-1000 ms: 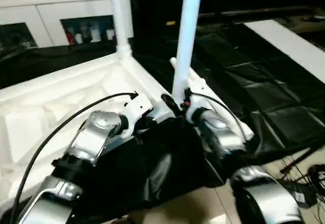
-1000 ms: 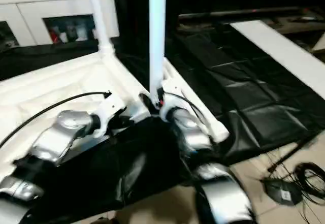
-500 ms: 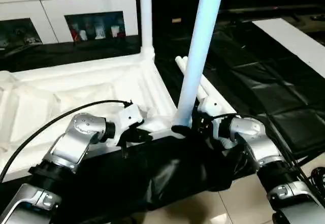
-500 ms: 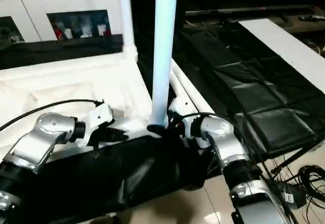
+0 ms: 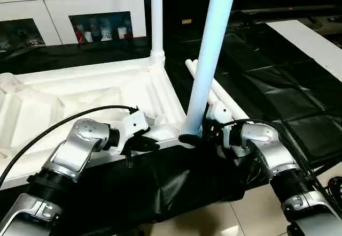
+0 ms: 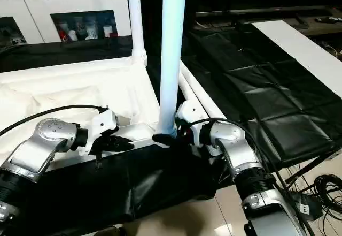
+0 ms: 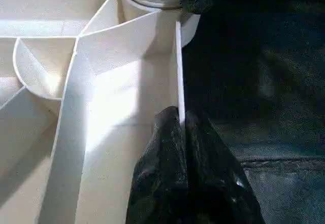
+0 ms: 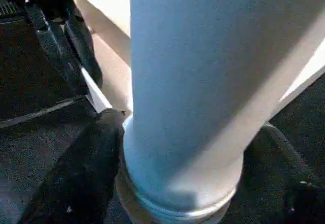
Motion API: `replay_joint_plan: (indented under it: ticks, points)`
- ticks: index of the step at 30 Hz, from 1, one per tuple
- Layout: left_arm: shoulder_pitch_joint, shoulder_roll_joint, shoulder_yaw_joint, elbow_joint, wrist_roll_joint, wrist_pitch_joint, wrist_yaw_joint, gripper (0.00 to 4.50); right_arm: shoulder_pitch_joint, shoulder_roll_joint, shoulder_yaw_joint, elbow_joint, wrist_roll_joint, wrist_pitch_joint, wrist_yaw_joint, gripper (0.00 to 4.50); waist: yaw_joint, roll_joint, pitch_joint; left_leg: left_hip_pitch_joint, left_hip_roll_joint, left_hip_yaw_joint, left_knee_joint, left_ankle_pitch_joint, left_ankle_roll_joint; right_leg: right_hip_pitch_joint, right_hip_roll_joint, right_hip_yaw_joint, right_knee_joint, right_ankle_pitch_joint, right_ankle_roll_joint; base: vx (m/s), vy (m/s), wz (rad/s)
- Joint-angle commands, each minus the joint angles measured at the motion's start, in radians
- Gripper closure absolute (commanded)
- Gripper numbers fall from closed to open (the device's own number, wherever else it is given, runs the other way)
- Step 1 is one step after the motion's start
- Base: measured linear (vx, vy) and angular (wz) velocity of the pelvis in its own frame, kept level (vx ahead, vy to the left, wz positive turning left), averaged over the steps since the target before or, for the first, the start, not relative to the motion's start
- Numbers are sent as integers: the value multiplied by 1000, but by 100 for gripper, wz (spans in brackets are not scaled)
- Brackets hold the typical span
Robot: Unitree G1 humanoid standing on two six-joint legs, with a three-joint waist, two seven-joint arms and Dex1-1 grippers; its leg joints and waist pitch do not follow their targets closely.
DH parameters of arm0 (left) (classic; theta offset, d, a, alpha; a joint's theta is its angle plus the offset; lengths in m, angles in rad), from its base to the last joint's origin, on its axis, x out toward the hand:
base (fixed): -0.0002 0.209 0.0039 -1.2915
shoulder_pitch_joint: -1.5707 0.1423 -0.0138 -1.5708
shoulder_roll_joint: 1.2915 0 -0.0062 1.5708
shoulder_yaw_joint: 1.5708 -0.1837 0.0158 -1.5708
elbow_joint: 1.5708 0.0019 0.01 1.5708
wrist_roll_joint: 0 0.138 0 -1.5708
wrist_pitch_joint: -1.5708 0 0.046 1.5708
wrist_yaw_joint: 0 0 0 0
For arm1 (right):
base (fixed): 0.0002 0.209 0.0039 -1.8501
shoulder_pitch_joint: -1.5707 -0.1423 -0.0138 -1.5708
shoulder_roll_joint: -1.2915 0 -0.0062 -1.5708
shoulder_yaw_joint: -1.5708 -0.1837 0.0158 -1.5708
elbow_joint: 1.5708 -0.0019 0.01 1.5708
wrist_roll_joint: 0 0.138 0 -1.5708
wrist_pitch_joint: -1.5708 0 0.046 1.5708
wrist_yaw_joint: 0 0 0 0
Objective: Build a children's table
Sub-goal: Rotate leg to tighten
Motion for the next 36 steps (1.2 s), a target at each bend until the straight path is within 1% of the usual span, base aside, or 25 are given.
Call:
replay_joint_plan:
  ticks: [1,3,4,9,11,12,13,14,15,16,17,18,19,20,22,23,25,26,27,28,30,32,34,35,36]
  points:
    - [1,4,-11,-15,-14,-16,-30,450,5,-8,-5,-10,12,16,6,153,1,1,-65,35,32,-12,-55,-154,66,41,-40,27,-51,21,-265,0,0,0]
    - [1,4,-11,-15,-15,-17,-30,450,5,-8,-5,-9,13,16,6,158,1,1,-64,34,32,-13,-56,-163,61,42,-41,27,-52,7,-262,0,0,0]
    - [3,6,-12,-15,-16,-17,-32,450,5,-6,-6,-4,15,15,7,165,2,1,-66,35,32,-13,-55,-164,58,42,-42,27,-51,4,-261,0,0,0]
    - [4,9,-17,-13,-19,-19,-33,450,16,1,-8,-5,15,19,-1,176,2,2,-69,35,31,-13,-53,-152,59,43,-41,26,-48,30,-264,0,0,0]
    - [4,3,-14,-9,-16,-11,-23,450,14,22,-26,20,8,22,-62,176,3,2,-70,35,31,-13,-52,-149,59,43,-41,26,-48,32,-265,0,0,0]
    - [0,-7,-12,2,-6,1,1,450,6,41,-39,50,-3,28,-125,177,2,6,-71,35,30,-13,-52,-149,57,41,-41,27,-47,30,-268,0,0,0]
    - [0,-7,-12,2,-6,1,1,450,6,41,-39,50,-3,28,-125,177,-1,5,-68,34,30,-13,-54,-168,46,40,-41,27,-50,3,-265,0,0,0]
    - [-3,-11,-11,9,-1,6,14,450,1,50,-45,65,-8,30,-154,177,-1,4,-68,34,30,-14,-56,-183,39,41,-43,27,-51,-17,-262,0,0,0]
    - [-17,-31,-5,36,17,29,66,450,-8,74,-59,98,-13,43,-223,177,-4,5,-67,37,31,-15,-58,-206,27,40,-43,27,-54,-48,-258,0,0,0]
    - [-17,-31,-5,36,17,29,66,450,-8,74,-59,98,-13,43,-223,177,-8,6,-63,39,31,-15,-62,-241,9,36,-43,29,-59,-94,-254,0,0,0]
    - [-57,-92,16,114,53,53,203,450,-31,135,-94,163,-13,62,-377,177,-11,4,-62,39,31,-16,-65,-267,-10,36,-46,31,-64,-143,-245,0,0,0]
    - [-72,-116,25,142,64,64,254,450,-40,157,-108,185,-9,71,-431,177,-13,5,-61,41,30,-15,-65,-283,-21,33,-46,32,-65,-172,-240,0,0,0]
    - [-86,-138,32,165,66,72,290,450,-50,178,-120,204,-5,77,-479,177,-12,6,-59,48,30,-18,-67,-328,-42,28,-50,32,-73,-246,-226,-54,0,0]
    - [-92,-148,36,176,68,75,307,450,-54,187,-126,213,-3,79,-501,177,-13,6,-59,49,30,-18,-68,-341,-49,27,-52,33,-75,-269,-221,-54,0,0]
    - [-131,-199,47,239,81,84,398,450,-89,240,-156,270,14,87,-614,178,-12,7,-57,50,31,-24,-72,-383,-66,23,-53,32,-84,-333,-189,-26,1,0]
    - [-159,-234,51,283,90,92,456,450,-120,277,-183,320,30,90,-700,178,-14,7,-58,49,29,-25,-74,-390,-71,23,-52,32,-84,-337,-178,-62,11,-2]
    - [-180,-260,57,310,90,89,494,450,-146,298,-192,357,32,84,-744,178,-13,6,-59,50,29,-25,-74,-397,-73,19,-52,32,-86,-334,-171,0,0,0]
    - [-188,-268,57,320,90,88,506,450,-156,306,-195,372,30,78,-764,178,-13,7,-58,50,29,-26,-75,-399,-72,20,-52,31,-87,-331,-168,0,0,0]
    - [-198,-278,53,335,97,83,521,450,-176,319,-199,397,30,73,-783,178,-13,4,-59,46,29,-26,-75,-395,-66,20,-51,31,-86,-313,-165,0,0,0]
    - [-202,-281,48,340,102,79,526,450,-186,326,-201,408,33,74,-784,178,-12,4,-59,47,28,-25,-75,-395,-63,20,-51,31,-87,-310,-164,0,0,0]
    - [-206,-283,46,347,108,74,526,450,-198,331,-202,420,25,75,-789,178,-12,5,-59,44,29,-27,-76,-391,-57,22,-52,30,-85,-299,-164,0,0,0]
    - [-207,-285,44,350,113,63,523,450,-205,335,-196,423,10,57,-770,178,-12,6,-61,44,29,-26,-77,-386,-54,23,-51,29,-86,-287,-162,0,0,0]
    - [-210,-287,41,358,120,50,521,450,-213,342,-198,430,5,47,-753,178,-11,5,-61,43,30,-24,-77,-369,-46,23,-51,29,-86,-257,-169,0,0,0]
    - [-210,-287,41,358,120,50,521,450,-213,342,-198,430,5,47,-753,122,-11,5,-61,43,29,-24,-77,-371,-45,23,-50,29,-86,-261,-170,0,0,0]
    - [-212,-288,39,366,121,33,516,450,-217,353,-206,438,15,35,-713,108,-12,7,-61,43,29,-24,-77,-382,-43,22,-51,29,-88,-274,-169,0,0,0]
